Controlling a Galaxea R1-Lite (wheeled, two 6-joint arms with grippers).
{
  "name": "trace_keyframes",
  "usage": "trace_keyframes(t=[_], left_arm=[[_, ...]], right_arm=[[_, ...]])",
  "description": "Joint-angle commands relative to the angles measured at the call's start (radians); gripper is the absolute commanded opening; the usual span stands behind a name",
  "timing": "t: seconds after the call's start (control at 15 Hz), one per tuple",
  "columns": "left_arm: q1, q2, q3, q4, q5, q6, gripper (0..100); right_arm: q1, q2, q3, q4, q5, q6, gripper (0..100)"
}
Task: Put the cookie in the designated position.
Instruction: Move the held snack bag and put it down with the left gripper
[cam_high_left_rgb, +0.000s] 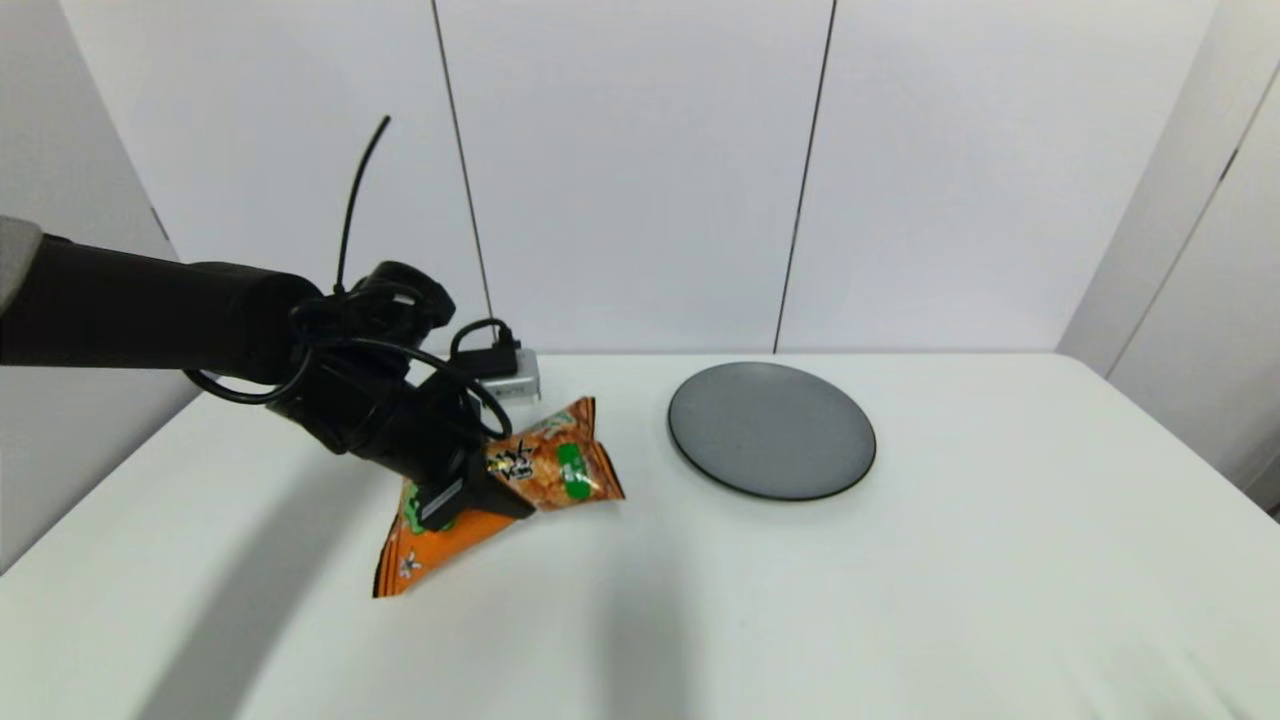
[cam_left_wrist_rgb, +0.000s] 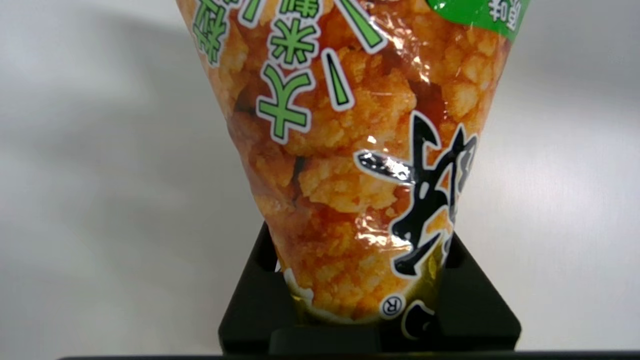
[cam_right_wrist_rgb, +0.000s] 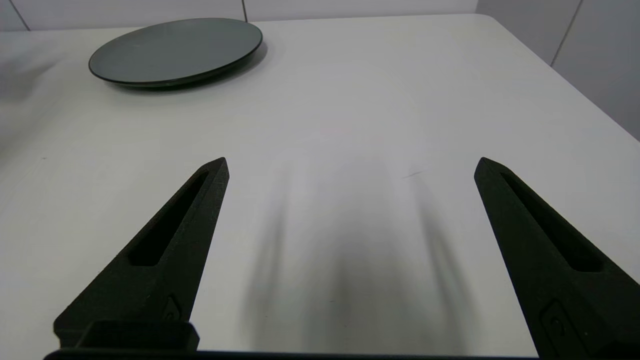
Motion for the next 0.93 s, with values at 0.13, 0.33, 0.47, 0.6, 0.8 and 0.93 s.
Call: trace_keyframes(t=[0.13,0.33,0.47,0.6,0.8,0.93], left_arm=[[-0.054,-0.082,0.002,-0.420,-0.011,-0.381,0],[-0.155,-0.079,0.001,-0.666,-0.009,-0.593,0],[-0.218,-0.057,-0.001,-0.778,-0.011,-0.630,0],[-0.276,-0.027,-0.005,-0.804,-0.011,-0.630,0],[-0.344,0.045,-0.067,-0.799,-0.063,-0.622,0],[-0.351,0.088,-0.110,-0.762,-0.152,-0.582,0]], right_arm=[[0.000,0.000,0.000,0.000,0.000,0.000,100],[0.000,0.000,0.000,0.000,0.000,0.000,100],[0.000,0.000,0.000,0.000,0.000,0.000,100],[0.000,0.000,0.000,0.000,0.000,0.000,100],[0.000,0.000,0.000,0.000,0.000,0.000,100],[0.000,0.000,0.000,0.000,0.000,0.000,100]])
